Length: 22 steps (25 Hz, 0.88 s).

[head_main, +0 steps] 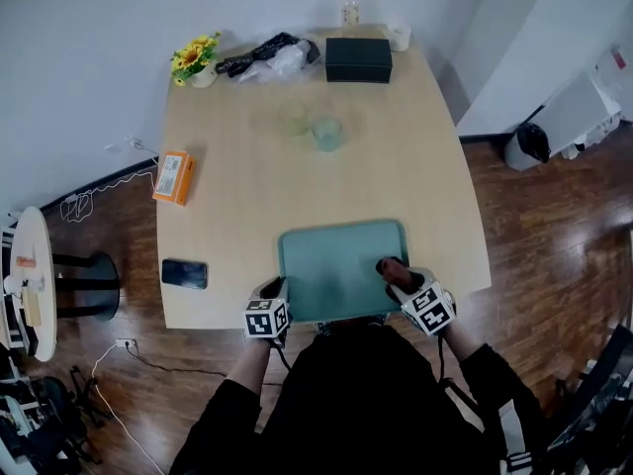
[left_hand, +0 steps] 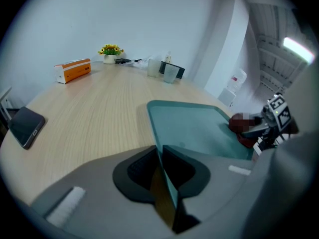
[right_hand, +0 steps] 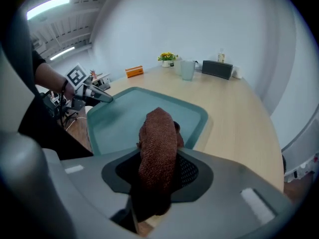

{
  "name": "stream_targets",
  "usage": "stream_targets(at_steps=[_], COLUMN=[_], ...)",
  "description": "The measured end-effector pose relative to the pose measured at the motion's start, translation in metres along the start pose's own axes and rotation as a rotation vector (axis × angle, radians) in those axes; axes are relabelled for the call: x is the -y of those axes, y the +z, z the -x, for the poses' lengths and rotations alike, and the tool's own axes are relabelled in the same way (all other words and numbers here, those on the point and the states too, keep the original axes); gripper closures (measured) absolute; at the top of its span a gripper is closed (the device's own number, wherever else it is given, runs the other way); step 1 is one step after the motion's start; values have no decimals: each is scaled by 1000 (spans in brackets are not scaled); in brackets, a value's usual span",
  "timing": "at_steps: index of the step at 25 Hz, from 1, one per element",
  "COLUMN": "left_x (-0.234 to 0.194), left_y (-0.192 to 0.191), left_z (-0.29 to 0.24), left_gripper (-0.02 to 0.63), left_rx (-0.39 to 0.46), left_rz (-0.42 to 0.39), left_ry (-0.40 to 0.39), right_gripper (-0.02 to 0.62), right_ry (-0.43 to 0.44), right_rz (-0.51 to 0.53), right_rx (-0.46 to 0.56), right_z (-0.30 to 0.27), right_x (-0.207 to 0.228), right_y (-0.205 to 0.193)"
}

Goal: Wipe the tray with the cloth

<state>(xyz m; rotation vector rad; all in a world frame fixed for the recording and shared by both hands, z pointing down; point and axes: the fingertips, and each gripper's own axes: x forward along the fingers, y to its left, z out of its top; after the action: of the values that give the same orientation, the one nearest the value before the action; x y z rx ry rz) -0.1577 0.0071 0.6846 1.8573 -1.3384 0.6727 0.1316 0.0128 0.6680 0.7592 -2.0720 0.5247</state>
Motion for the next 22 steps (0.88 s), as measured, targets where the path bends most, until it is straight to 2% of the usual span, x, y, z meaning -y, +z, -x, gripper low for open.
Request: stream_targets(at_steps=[3,5,9,16,19,22], left_x=[9,10,3,-7,-4,-1], left_y=[-5,-3,8,11,11,10], left_z=[1,2,1,2,2,2], left_gripper=[584,584,586,586,588,589], left_rx=[-9,-16,-1,-7,-7,-14], left_rz=[-7,-8,19,46,51,61], left_ry=[-9,-21,-29,-48,-52,-72], right_gripper=[456,456,457,457,457,457], right_ry=[6,-11,23,243,282,276], right_rz=[1,23,170,471,557,548], right_rx=[-5,-20,-19,20,-9,-21], right_z=[18,22,2,-73,-92,-98], right_x=[-33,-43,-61,-181,-218,-226], right_y=[-38,-39,6,101,116,112])
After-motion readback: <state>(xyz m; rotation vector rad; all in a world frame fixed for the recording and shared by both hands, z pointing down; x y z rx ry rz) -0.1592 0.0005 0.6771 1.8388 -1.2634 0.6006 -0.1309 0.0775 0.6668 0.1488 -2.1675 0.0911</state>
